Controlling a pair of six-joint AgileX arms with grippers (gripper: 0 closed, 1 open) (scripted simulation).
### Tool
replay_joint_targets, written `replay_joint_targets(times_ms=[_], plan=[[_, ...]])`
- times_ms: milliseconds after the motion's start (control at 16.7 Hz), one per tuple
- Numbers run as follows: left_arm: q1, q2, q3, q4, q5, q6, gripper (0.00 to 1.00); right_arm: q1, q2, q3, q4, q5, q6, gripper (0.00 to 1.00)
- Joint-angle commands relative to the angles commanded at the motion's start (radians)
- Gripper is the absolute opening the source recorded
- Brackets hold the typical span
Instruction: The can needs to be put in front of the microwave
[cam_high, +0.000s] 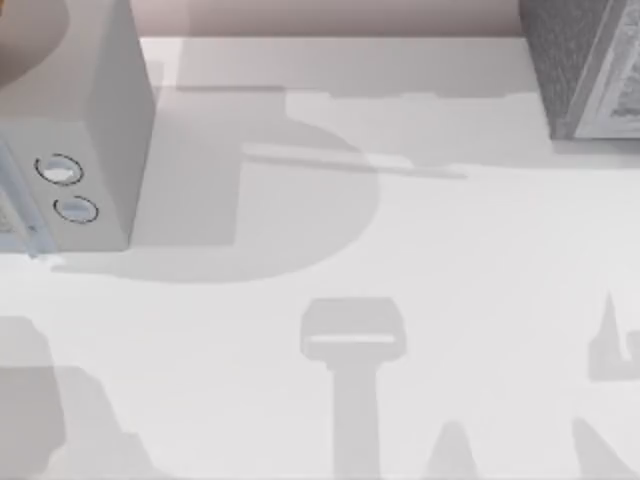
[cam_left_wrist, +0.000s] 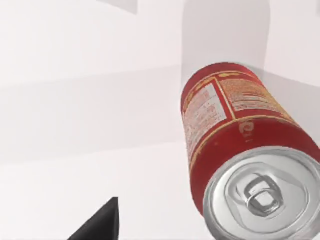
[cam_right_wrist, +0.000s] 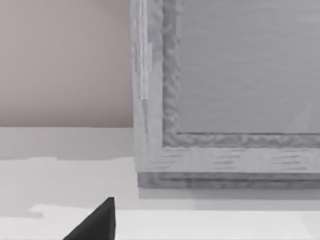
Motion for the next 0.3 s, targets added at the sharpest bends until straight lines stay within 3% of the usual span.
replay_joint_targets(times_ms=[300], plan=[[-0.002,-0.021,0.096,-0.120,0.000,-0.003,1.00,0.000,0.000,0.000,0.000,0.000,0.000,1.00]])
